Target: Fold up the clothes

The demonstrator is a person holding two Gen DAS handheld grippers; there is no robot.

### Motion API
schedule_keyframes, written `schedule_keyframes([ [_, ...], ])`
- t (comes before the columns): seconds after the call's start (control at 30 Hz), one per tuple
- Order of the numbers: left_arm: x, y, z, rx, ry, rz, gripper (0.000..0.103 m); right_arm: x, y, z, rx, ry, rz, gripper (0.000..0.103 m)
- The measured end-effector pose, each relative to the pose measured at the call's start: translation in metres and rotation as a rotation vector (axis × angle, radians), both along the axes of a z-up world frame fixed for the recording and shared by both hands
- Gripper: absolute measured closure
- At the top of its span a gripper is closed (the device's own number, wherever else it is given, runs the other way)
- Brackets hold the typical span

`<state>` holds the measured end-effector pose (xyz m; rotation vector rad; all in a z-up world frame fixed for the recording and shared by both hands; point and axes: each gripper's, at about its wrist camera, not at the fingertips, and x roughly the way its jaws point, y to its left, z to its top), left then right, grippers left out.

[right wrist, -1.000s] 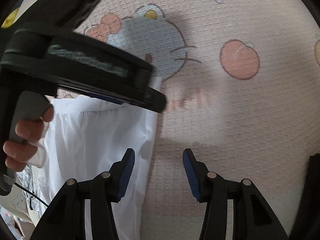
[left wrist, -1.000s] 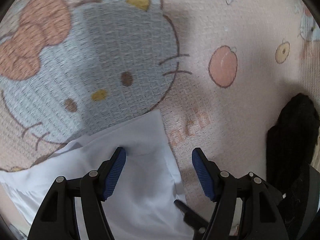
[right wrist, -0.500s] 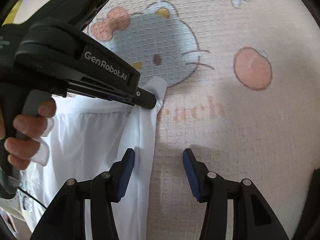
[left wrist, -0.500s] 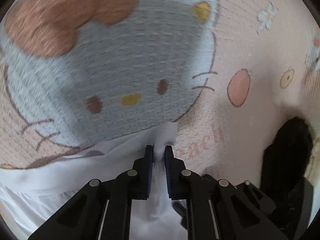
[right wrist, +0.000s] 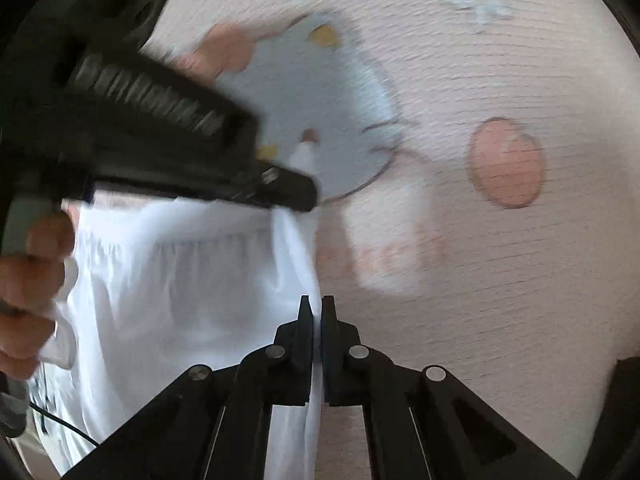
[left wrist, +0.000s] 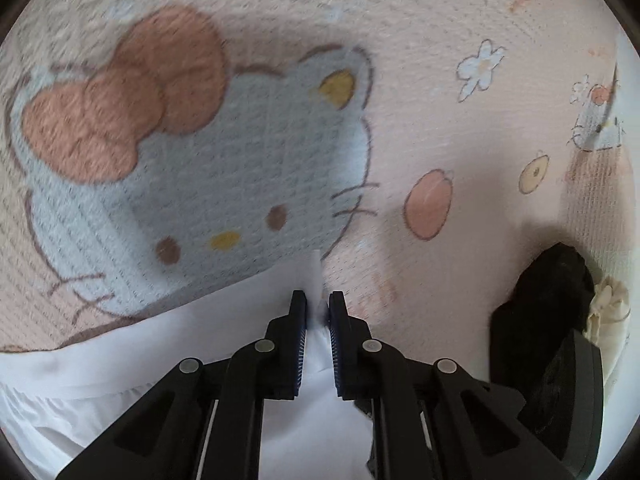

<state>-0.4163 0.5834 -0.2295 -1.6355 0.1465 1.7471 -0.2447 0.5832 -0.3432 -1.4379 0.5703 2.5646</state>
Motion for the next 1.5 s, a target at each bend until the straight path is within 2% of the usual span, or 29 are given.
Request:
schedule_keyframes([
  [0.23,-0.013,0.004,0.010,0.161,-0.059,0.049,0.093,-0.011,0.013,-0.007,-0.008,-0.066,-0.017,0.103],
  [0.37,-0.028,0.003,0.013,0.135,-0.024,0.035,0.092,-0.009,0.021,-0.008,-0.088,-0.045,-0.065,0.099],
  [0.4,-0.026,0.005,0.013,0.126,-0.018,0.024,0.092,-0.007,0.024,-0.007,-0.101,-0.038,-0.079,0.090],
  [0.43,-0.023,0.006,0.013,0.115,-0.014,0.012,0.092,-0.005,0.026,-0.005,-0.100,-0.030,-0.092,0.076],
  [0.5,-0.020,0.006,0.009,0.077,-0.012,-0.010,0.092,0.003,0.029,0.000,-0.086,-0.016,-0.103,0.067],
  [0.63,0.012,0.006,0.004,0.031,-0.068,-0.051,0.089,0.023,0.034,0.008,-0.122,-0.018,-0.093,0.067],
  [0.67,0.015,0.003,0.002,0.021,-0.083,-0.058,0.080,0.030,0.040,0.009,-0.116,-0.026,-0.091,0.067],
  [0.7,0.018,0.000,0.001,0.010,-0.094,-0.062,0.060,0.038,0.049,0.010,-0.108,-0.036,-0.088,0.067],
  [0.77,0.022,-0.012,0.002,0.015,-0.113,-0.052,0.038,0.049,0.046,0.012,-0.072,-0.065,-0.070,0.067],
  [1.0,0.028,-0.050,0.010,-0.007,-0.109,0.054,0.038,0.083,0.029,0.021,-0.010,-0.137,-0.045,0.067],
  [1.1,0.034,-0.067,0.022,-0.032,-0.075,0.068,0.038,0.096,0.023,0.032,0.007,-0.144,-0.037,0.067],
  [1.2,0.044,-0.090,0.044,-0.073,0.000,0.055,0.038,0.105,0.014,0.044,0.025,-0.125,-0.024,0.067],
  [1.4,0.087,-0.127,0.072,-0.161,0.131,0.035,0.038,0.139,-0.020,0.069,0.051,-0.098,0.014,0.067],
  [1.5,0.105,-0.159,0.089,-0.164,0.193,0.061,0.038,0.149,-0.032,0.079,0.050,-0.081,0.020,0.067],
])
